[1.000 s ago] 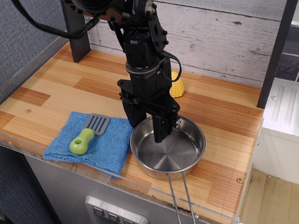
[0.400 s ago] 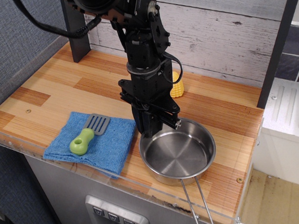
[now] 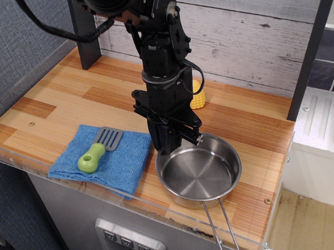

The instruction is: Place the pot behind the cloth.

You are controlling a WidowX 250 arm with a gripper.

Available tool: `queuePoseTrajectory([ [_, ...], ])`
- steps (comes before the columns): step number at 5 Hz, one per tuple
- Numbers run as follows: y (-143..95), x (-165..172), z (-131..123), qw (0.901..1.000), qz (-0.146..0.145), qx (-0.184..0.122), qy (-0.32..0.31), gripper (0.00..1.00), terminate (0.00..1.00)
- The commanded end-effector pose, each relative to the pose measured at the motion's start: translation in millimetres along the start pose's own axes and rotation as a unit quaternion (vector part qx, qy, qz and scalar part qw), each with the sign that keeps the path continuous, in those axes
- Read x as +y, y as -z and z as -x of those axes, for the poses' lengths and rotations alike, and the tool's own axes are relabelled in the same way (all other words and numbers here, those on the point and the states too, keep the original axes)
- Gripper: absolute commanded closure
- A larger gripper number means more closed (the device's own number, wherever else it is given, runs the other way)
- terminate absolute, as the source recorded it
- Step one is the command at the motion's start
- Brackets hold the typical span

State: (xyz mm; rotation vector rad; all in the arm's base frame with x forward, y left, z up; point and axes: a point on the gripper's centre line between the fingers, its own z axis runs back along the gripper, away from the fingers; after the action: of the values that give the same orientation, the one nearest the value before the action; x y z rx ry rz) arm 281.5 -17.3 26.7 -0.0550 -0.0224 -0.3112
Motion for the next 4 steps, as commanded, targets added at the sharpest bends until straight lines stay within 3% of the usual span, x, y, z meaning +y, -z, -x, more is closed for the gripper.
queuePoseTrajectory([
  [1,-14,-4,-8,0.9971,0.002,-0.071,-0.027,1.0,0.0],
  [3,-12,-11,-10,0.9916,0.029,-0.096,-0.082,1.0,0.0],
  [4,-64,39,-8,0.988,0.042,-0.093,-0.116,1.0,0.0],
])
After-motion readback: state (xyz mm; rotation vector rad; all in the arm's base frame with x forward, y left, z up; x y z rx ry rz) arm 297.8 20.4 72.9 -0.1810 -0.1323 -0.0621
